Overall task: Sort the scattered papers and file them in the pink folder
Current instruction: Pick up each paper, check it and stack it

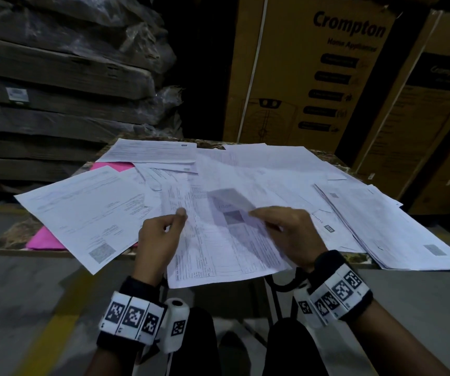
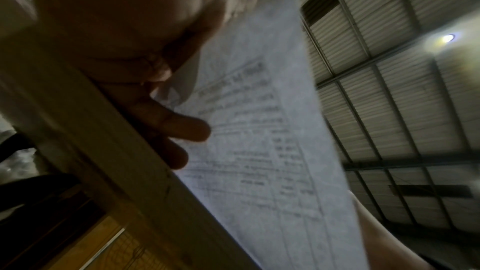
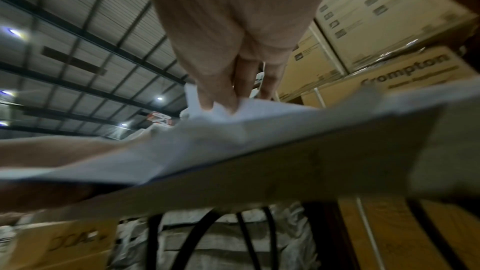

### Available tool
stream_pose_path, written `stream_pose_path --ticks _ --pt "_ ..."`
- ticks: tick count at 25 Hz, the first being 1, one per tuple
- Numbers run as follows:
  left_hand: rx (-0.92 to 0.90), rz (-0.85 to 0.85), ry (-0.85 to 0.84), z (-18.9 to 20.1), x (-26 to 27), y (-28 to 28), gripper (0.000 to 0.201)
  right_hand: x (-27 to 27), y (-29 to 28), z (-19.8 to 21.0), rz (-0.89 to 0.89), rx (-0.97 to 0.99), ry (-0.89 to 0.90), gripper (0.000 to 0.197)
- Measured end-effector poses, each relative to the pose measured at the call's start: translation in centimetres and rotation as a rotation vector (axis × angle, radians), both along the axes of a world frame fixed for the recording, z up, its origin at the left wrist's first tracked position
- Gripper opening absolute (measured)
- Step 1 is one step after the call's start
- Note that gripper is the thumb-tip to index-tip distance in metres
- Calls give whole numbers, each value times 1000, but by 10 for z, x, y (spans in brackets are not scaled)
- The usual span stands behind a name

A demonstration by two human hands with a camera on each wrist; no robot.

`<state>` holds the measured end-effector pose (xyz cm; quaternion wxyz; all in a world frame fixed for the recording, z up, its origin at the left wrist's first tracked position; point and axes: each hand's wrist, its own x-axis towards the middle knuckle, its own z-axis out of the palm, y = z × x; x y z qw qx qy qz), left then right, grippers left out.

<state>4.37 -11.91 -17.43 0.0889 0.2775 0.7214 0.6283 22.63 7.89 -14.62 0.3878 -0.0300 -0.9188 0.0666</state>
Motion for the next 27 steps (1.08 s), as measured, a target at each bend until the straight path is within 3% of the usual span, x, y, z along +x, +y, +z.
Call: stream_pose_path --ticks 2,5,9,13,18,23,27 --pt "8 -7 -47 -1 -3 2 62 1 -11 -11 87 -38 -91 29" --pt "31 -30 -114 2 -3 1 55 3 -22 -22 195 -123 -200 19" --pt "-75 -41 26 -2 -7 -2 58 5 -31 -26 238 -184 -274 14" --pt "-65 -55 94 -9 -10 -4 49 9 -34 -26 282 -290 -248 14" --pt "34 -17 -19 -15 -14 -8 29 25 -15 -23 97 -391 -79 27" --pt "179 65 -173 -16 -12 -7 22 36 12 -9 -117 -534 -18 16" --pt "267 116 -286 -12 -9 -4 19 36 32 0 -233 -565 -236 9"
